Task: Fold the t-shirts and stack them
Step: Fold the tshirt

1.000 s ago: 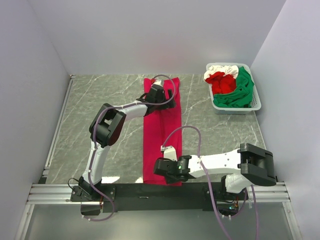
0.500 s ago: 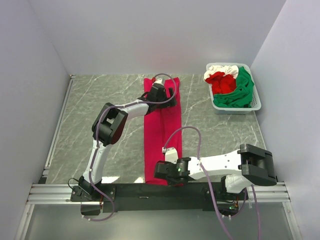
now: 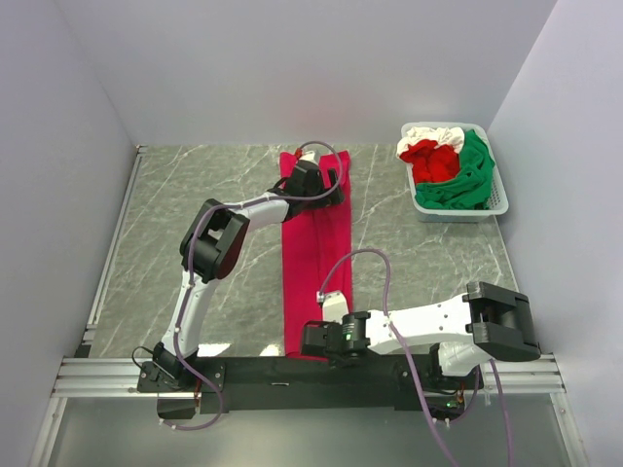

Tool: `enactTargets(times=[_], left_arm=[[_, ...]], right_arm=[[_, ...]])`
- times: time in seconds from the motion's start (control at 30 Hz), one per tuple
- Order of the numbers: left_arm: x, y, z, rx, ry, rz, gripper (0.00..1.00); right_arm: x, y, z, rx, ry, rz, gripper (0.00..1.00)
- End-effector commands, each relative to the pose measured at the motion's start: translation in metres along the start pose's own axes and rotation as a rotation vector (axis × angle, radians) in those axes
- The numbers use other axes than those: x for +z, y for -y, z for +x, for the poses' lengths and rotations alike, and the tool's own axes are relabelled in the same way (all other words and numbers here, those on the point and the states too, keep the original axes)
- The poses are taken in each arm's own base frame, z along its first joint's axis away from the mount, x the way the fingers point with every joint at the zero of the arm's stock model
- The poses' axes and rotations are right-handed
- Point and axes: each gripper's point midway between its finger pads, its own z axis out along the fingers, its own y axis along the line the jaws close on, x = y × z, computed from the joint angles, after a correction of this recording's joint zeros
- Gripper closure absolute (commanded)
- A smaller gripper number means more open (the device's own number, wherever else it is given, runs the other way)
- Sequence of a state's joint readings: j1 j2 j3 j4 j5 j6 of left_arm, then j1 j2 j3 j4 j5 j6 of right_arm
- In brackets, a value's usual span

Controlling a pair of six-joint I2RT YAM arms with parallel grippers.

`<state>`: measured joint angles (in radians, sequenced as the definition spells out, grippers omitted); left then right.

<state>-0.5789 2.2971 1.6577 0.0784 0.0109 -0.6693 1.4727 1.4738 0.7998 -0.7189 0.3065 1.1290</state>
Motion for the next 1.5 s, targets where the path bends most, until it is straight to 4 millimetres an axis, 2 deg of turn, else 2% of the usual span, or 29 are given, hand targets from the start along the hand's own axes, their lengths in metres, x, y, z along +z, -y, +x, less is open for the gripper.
enactTargets(times=[0.0,0.17,0.2,0.3,0.33,0.4,0.43,0.5,0.53,0.63,0.7,0.77,0.8,0.83,0.9,0.93,1.0,1.03,1.07,1.1,1.23,1.4,1.47], left_arm=[[0.009,-0.031,0.006,0.011,-0.01,-0.06,0.01],[0.006,-0.028,-0.001,0.028,-0.003,-0.058,0.01],[0.004,-0.026,-0.003,0.034,0.0,-0.052,0.01],[-0.012,-0.006,-0.022,0.038,0.044,0.005,0.01],[-0.025,0.008,-0.036,0.04,0.079,0.041,0.01],[-0.041,0.021,-0.052,0.05,0.117,0.068,0.01],[-0.058,0.035,-0.069,0.056,0.157,0.096,0.01],[-0.078,0.046,-0.085,0.076,0.2,0.109,0.01],[-0.097,0.056,-0.095,0.084,0.226,0.128,0.01],[-0.128,0.049,-0.1,0.086,0.265,0.071,0.01],[-0.14,0.032,-0.089,0.069,0.258,-0.01,0.01],[-0.157,0.009,-0.063,0.052,0.221,-0.069,0.01],[-0.162,0.001,-0.053,0.028,0.218,-0.094,0.01],[-0.174,-0.016,-0.029,0.023,0.184,-0.123,0.01],[-0.184,-0.027,0.001,0.004,0.153,-0.159,0.01],[-0.196,-0.044,0.023,0.005,0.129,-0.213,0.01],[-0.206,-0.043,0.05,0.002,0.101,-0.223,0.01],[-0.217,-0.058,0.072,0.017,0.064,-0.277,0.01],[-0.222,-0.053,0.091,0.032,0.034,-0.268,0.01],[-0.227,-0.059,0.11,0.022,0.002,-0.286,0.01],[-0.253,-0.061,0.156,0.073,-0.077,-0.35,0.01],[-0.275,-0.06,0.183,0.019,-0.125,-0.345,0.01],[-0.285,-0.053,0.19,-0.004,-0.132,-0.312,0.01]], right_arm=[[-0.013,-0.006,0.005,0.016,-0.023,-0.02,1.0],[-0.016,-0.007,0.002,0.023,-0.018,-0.026,0.99],[-0.018,-0.005,0.0,0.025,-0.006,-0.017,0.95],[-0.026,-0.003,-0.013,0.03,0.037,-0.004,0.72],[-0.03,-0.005,-0.018,0.034,0.053,-0.008,0.6],[-0.035,-0.001,-0.026,0.036,0.081,0.004,0.52],[-0.036,-0.001,-0.031,0.046,0.093,0.003,0.48],[-0.04,-0.001,-0.038,0.056,0.111,-0.013,0.45],[-0.039,0.002,-0.042,0.068,0.119,-0.009,0.44],[-0.037,0.006,-0.048,0.089,0.137,-0.033,0.42],[-0.036,0.008,-0.057,0.12,0.156,-0.061,0.41],[-0.028,0.018,-0.059,0.15,0.15,-0.062,0.41],[-0.03,0.016,-0.064,0.168,0.167,-0.097,0.41],[-0.024,0.022,-0.061,0.174,0.162,-0.092,0.41],[-0.025,0.025,-0.066,0.208,0.174,-0.125,0.41],[-0.021,0.03,-0.062,0.208,0.168,-0.119,0.41],[-0.021,0.035,-0.062,0.23,0.169,-0.128,0.41],[-0.017,0.04,-0.057,0.232,0.16,-0.119,0.41],[-0.017,0.042,-0.056,0.239,0.159,-0.127,0.41],[-0.015,0.043,-0.052,0.249,0.147,-0.131,0.41],[-0.005,0.052,-0.035,0.277,0.115,-0.133,0.42],[-0.003,0.054,-0.031,0.313,0.113,-0.152,0.43],[-0.003,0.053,-0.028,0.313,0.104,-0.157,0.43]])
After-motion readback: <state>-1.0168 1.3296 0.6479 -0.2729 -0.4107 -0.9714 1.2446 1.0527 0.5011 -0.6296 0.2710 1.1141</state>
